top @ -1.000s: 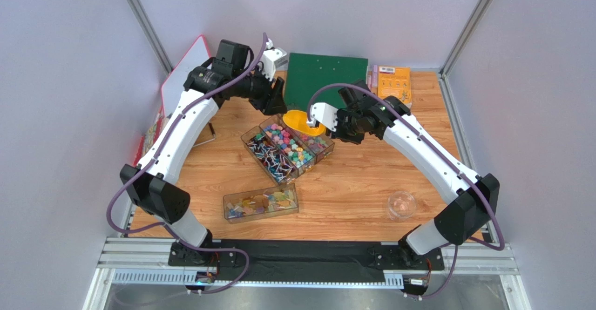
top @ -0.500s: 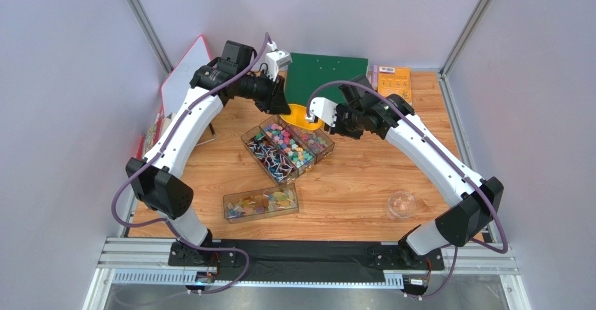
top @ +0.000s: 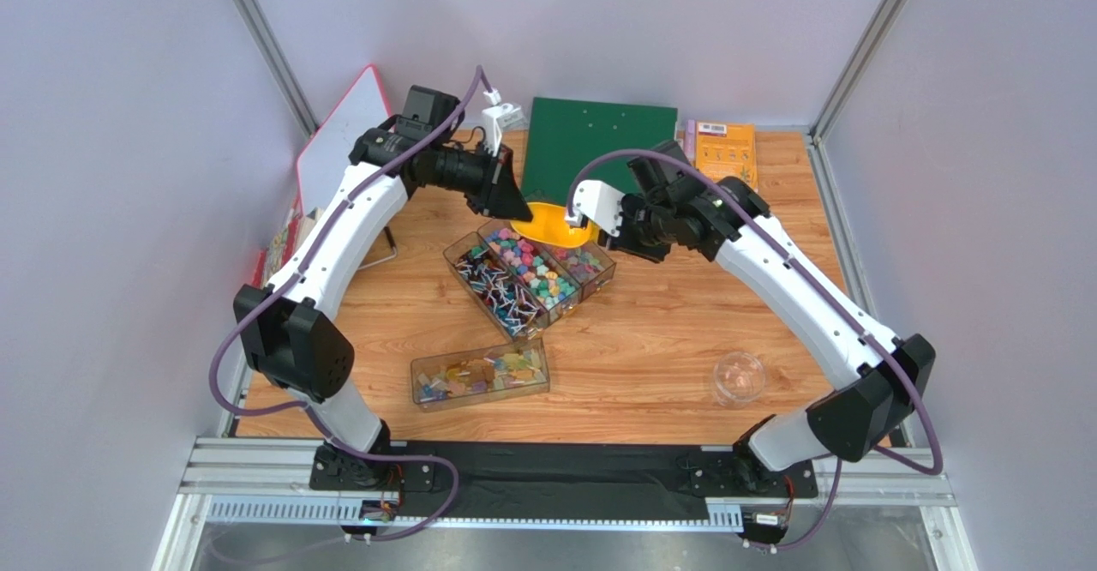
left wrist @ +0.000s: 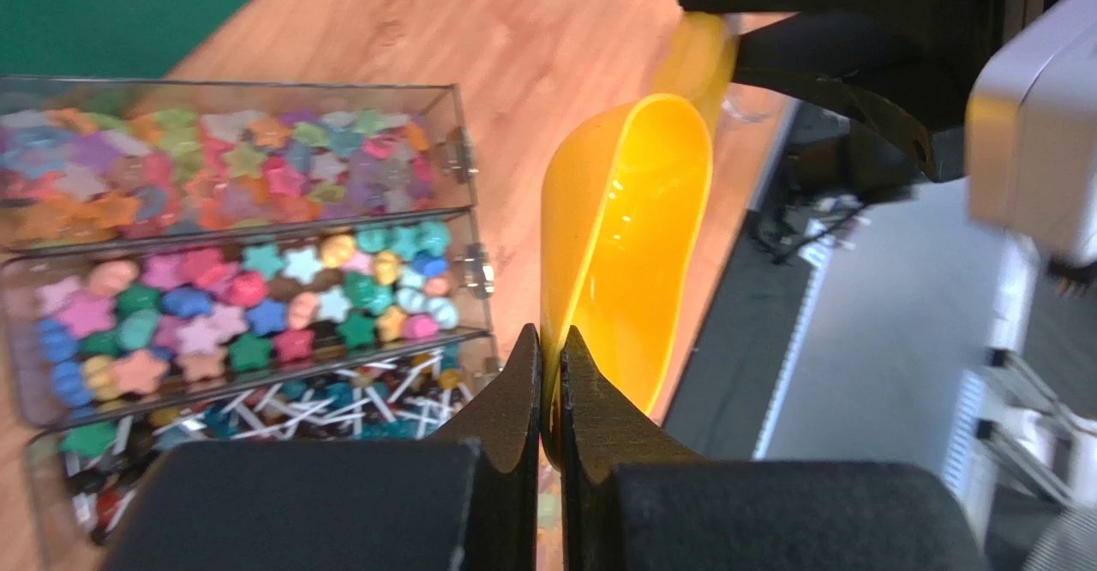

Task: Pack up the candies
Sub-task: Pick up the spatula from the center of the board.

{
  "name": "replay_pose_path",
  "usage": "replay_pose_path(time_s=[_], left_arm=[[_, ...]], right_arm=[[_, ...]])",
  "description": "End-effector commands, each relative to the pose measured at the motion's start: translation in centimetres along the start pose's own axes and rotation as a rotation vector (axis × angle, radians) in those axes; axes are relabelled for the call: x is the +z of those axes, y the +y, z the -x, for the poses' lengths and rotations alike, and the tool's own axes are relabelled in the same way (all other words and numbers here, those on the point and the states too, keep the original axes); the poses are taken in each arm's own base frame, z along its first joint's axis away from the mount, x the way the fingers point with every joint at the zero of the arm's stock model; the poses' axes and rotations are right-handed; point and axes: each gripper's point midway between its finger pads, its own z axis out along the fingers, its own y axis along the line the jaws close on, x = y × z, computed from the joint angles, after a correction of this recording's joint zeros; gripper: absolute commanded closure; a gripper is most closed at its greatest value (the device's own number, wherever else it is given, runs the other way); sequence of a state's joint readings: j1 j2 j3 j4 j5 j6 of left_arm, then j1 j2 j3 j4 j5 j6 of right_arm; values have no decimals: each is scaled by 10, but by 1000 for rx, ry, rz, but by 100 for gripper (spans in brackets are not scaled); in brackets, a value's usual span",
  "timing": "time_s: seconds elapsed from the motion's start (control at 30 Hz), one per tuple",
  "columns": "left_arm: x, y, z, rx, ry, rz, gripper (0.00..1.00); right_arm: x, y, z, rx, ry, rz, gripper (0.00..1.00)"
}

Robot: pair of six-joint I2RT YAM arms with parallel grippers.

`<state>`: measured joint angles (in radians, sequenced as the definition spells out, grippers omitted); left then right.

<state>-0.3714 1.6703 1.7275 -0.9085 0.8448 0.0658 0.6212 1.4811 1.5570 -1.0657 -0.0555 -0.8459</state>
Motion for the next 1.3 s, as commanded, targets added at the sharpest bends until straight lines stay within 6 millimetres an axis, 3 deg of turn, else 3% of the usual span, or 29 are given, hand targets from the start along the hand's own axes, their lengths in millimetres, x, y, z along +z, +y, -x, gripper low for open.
replay_pose_path(time_s=[0.0,0.03,0.07,0.1,0.13,0.27,0.33,0.47,0.67,0.73,0.8,0.9,1.13,1.27], left_arm=[[-13,-45,-4,-53,-29,-321,100],[-15,-38,-4,-72,-38,-329,100],[-17,-40,-3,-76,-48,-364,100],[-18,-39,-2,-84,-53,-376,100],[-19,-34,-2,-98,-60,-386,100],[-22,-38,-2,-140,-75,-475,100],[-21,-38,-3,-152,-73,-481,100],[-20,-36,-2,-153,-73,-472,100],[-21,-37,-2,-145,-77,-457,100],[-21,-36,-4,-144,-75,-447,100],[-20,-36,-6,-148,-73,-447,100],[-20,-35,-5,-144,-74,-438,100],[-19,-32,4,-164,-86,-440,100],[-20,-32,9,-161,-90,-439,100]], right_arm=[[-67,-37,39,224,-352,-176,34],[-68,-17,46,227,-443,-74,22],[-74,-10,48,271,-497,-46,6],[-103,-21,55,288,-610,-121,0],[-99,-8,57,314,-664,-55,0],[-132,3,78,359,-832,53,0],[-129,14,80,301,-820,138,4],[-141,9,89,166,-809,155,9],[-116,24,66,97,-616,343,24],[-118,19,68,58,-606,342,25],[-109,20,64,53,-562,342,25],[-98,26,58,24,-530,334,25],[-96,39,57,37,-541,309,25],[-89,28,60,43,-544,223,26]])
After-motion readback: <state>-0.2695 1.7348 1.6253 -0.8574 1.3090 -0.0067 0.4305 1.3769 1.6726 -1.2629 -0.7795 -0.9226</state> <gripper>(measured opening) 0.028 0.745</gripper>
